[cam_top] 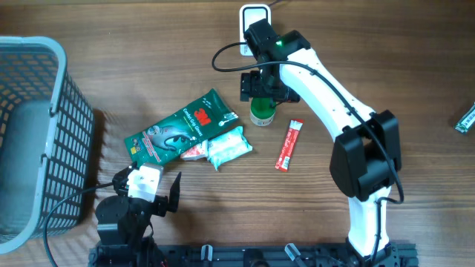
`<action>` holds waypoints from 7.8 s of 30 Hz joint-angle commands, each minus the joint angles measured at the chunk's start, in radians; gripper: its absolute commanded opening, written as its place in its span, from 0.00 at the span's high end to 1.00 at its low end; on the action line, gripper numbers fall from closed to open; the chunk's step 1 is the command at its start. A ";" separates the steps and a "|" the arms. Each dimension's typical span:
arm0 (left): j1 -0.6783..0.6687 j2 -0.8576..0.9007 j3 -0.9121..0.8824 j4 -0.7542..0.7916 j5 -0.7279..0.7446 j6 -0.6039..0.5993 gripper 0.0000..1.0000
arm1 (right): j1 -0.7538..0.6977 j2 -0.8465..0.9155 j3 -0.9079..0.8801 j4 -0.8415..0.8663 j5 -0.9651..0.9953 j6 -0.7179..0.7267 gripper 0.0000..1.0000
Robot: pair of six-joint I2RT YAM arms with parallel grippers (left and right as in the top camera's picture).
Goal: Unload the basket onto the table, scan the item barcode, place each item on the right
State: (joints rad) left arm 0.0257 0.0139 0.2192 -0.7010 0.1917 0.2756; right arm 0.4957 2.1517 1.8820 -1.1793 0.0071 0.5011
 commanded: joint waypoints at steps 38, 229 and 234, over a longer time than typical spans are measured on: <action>0.005 -0.007 -0.004 0.000 -0.002 0.008 0.00 | -0.085 0.174 0.140 -0.433 -0.615 -0.216 0.39; 0.005 -0.007 -0.004 -0.009 -0.002 0.008 0.00 | -0.137 -0.685 -0.880 0.340 0.146 0.365 0.00; 0.005 -0.007 -0.004 -0.011 -0.002 0.008 0.00 | -0.146 -0.668 -1.013 0.504 0.152 0.430 0.38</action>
State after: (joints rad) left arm 0.0257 0.0139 0.2176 -0.7120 0.1913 0.2756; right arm 0.3561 1.4708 0.9108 -0.7197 0.1272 0.8997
